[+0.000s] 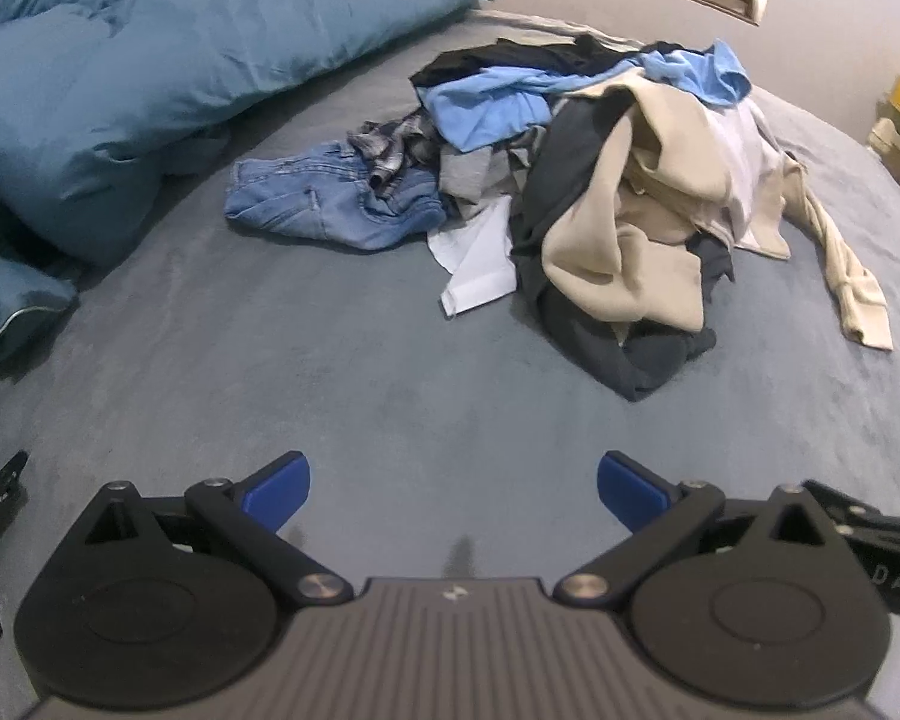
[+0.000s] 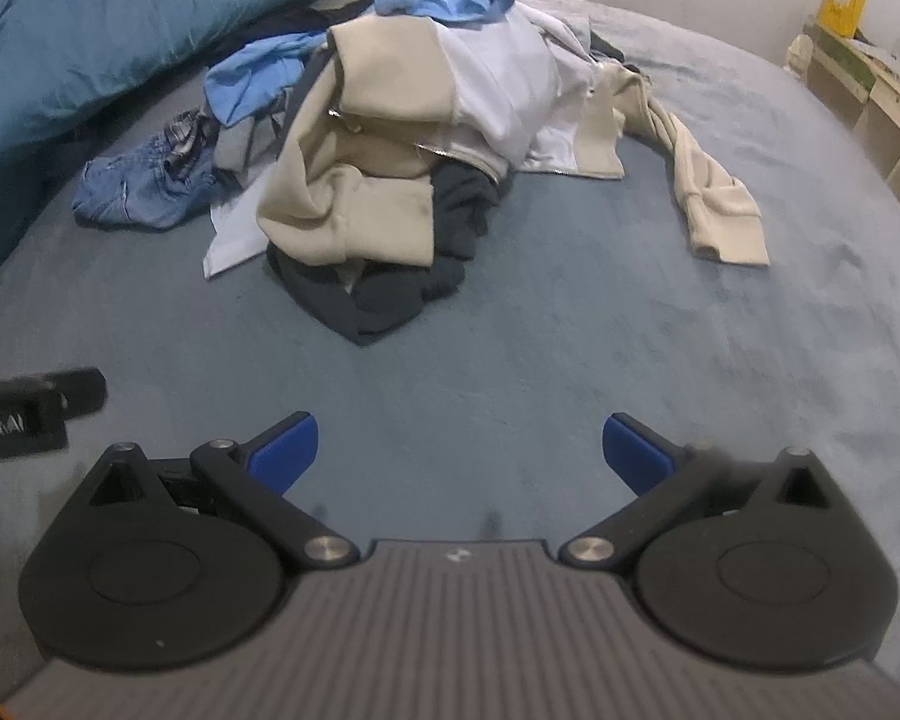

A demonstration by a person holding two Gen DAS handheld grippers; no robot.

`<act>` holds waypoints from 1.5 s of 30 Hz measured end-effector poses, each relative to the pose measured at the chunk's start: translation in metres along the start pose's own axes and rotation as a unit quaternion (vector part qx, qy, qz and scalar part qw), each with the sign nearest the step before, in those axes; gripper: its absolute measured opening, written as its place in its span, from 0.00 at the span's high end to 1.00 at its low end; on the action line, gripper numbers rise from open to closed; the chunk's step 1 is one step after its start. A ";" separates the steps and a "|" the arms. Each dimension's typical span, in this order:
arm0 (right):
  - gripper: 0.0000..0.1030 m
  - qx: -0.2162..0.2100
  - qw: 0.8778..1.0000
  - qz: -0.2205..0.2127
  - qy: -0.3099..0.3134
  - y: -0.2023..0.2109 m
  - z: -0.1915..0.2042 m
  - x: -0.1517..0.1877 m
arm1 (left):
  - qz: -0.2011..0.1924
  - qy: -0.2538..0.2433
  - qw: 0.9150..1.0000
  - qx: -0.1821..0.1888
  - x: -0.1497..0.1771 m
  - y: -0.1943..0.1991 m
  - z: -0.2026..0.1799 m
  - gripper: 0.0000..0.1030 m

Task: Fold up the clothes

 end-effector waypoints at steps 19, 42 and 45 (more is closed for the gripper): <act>0.01 0.002 1.000 -0.005 -0.010 -0.005 -0.032 -0.005 | 0.002 -0.006 1.000 -0.001 -0.002 -0.002 -0.021 0.01; 0.01 -0.092 0.980 -0.173 -0.022 -0.040 -0.050 -0.200 | -0.206 -0.077 0.971 0.093 -0.209 -0.045 -0.102 0.25; 0.02 -0.113 0.979 -0.166 -0.032 -0.062 -0.049 -0.232 | -0.223 -0.132 0.959 0.115 -0.232 -0.055 -0.136 0.44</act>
Point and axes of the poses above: each gripper's, at about its wrist camera, not at the fingertips, and y roughly against the way its jaws point, z to its left, x to its underside, the point moved 9 cm from there along -y, roughly the way its jaws point
